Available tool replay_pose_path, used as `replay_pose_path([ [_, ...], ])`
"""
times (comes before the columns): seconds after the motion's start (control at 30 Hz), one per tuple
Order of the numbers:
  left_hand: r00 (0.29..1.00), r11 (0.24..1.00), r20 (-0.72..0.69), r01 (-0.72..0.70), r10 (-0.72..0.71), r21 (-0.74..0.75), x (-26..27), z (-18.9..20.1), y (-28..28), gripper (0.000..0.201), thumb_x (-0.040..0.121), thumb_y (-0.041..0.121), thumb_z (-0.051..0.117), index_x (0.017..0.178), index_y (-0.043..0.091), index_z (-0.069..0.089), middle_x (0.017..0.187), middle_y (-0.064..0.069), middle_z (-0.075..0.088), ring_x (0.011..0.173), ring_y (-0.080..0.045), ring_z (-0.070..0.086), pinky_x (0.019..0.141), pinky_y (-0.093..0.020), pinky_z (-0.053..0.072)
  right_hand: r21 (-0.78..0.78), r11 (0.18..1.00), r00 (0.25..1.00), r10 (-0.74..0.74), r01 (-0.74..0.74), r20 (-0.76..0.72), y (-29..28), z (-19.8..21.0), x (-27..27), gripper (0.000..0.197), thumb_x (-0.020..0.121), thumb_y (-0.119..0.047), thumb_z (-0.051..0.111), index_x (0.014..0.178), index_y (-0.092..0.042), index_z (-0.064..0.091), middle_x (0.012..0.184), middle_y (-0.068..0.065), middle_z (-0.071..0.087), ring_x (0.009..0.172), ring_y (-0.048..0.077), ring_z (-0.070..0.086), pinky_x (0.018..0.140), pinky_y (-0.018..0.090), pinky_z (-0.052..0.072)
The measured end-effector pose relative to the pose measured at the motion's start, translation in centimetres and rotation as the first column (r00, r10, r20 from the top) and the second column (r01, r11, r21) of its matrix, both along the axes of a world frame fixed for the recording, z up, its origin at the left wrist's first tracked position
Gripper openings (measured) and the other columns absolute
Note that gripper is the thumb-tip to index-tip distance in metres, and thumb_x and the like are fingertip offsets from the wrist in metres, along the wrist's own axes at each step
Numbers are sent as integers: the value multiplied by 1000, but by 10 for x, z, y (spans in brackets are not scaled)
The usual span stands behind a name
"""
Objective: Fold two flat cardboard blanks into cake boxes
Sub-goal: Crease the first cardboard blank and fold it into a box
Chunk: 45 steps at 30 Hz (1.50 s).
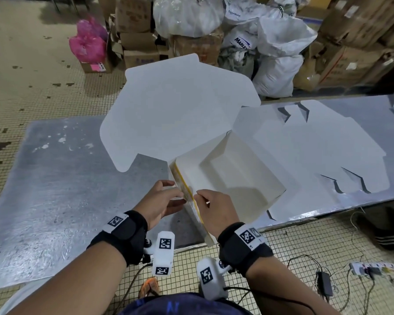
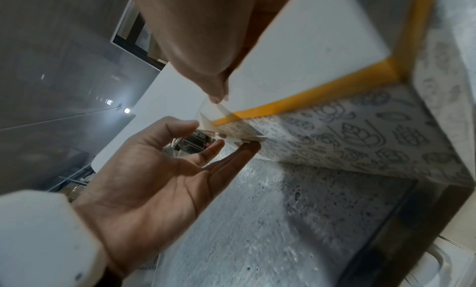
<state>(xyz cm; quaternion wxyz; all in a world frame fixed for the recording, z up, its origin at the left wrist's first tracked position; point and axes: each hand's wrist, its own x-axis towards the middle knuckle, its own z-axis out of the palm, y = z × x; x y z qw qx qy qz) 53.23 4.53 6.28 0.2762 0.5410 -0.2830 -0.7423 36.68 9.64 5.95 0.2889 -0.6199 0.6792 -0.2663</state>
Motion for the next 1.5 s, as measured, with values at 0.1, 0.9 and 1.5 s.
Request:
replay_pose_path([
  [0.1,1000,1000,-2,-10,10,-6,4,3,-3,56,80,2,69,130,7,45,121,-29,65,109,-41,67,91,-41,58,5,1000,1000,-2,3,-9,1,-1,0,34,99,-25,51,68,-12,49,58,1,44,58,19,40,63,35,44],
  [0.9,999,999,-29,-43,42,-26,16,10,-11,25,95,2,55,119,8,48,105,-21,66,104,-44,68,86,-44,60,21,997,997,71,-70,-39,-1,3,5,43,99,-27,47,58,-23,35,53,-2,40,56,16,40,63,37,45],
  [1.5,988,993,134,87,-76,-76,17,4,-12,36,92,8,63,126,13,52,110,-17,74,98,-28,72,85,-36,59,6,997,996,73,-73,-53,-10,-3,17,34,99,-25,47,66,-13,47,59,0,48,61,27,48,64,43,49],
])
